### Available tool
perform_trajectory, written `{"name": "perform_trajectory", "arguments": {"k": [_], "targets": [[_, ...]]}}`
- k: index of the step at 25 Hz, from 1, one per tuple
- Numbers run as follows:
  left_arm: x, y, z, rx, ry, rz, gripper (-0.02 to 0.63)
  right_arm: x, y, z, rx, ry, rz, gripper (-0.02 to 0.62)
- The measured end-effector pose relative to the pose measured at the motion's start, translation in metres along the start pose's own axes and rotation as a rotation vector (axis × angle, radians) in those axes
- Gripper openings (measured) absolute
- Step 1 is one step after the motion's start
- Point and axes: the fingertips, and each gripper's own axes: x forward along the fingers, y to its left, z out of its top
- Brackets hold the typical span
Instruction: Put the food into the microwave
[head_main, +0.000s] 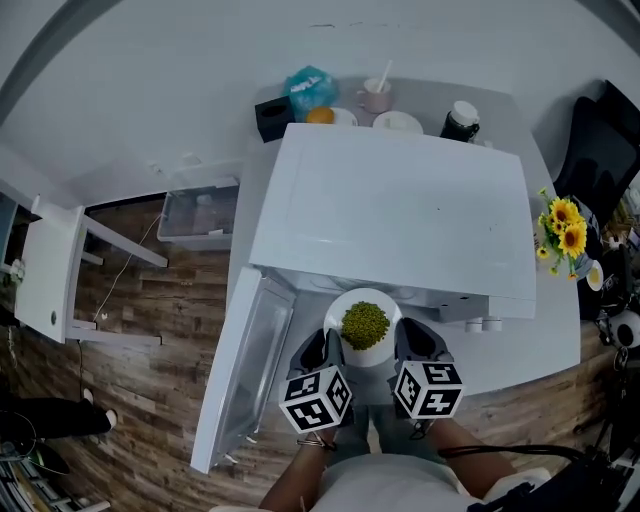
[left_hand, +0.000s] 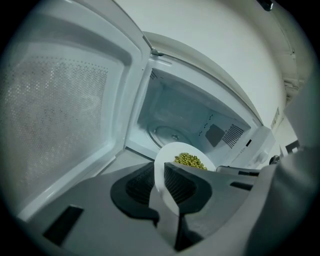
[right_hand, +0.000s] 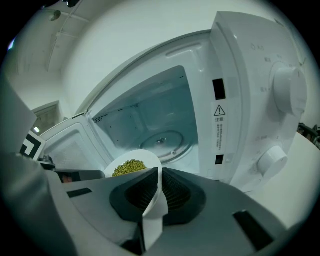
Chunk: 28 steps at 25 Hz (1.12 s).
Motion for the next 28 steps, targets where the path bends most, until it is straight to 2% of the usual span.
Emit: {"name": "perform_trajectory", "arguments": {"k": [8,18,25,28], "targets": [[0.019,0.002,0.01,-0.007,-0.025,-0.006,0.064,0.018,-0.005,0.011,-0.011,-0.037,-0.032,0.021],[0.04,0.009,0.034,0.006,-0.076,-0.007,0.064,0.042,-0.004,0.027,0.039,-0.092,-0.045,0.021],[0.054,0.003,0.046,0.077,-0.114,-0.019,0.064,0.054,-0.012,0.033,0.047,-0.124,-0.076,0.021],[0.06,0.003,0.05,0.081,-0.128,-0.023,0.064,0.059,-0.014,0.034,0.046,-0.134,-0.087,0.021]]}}
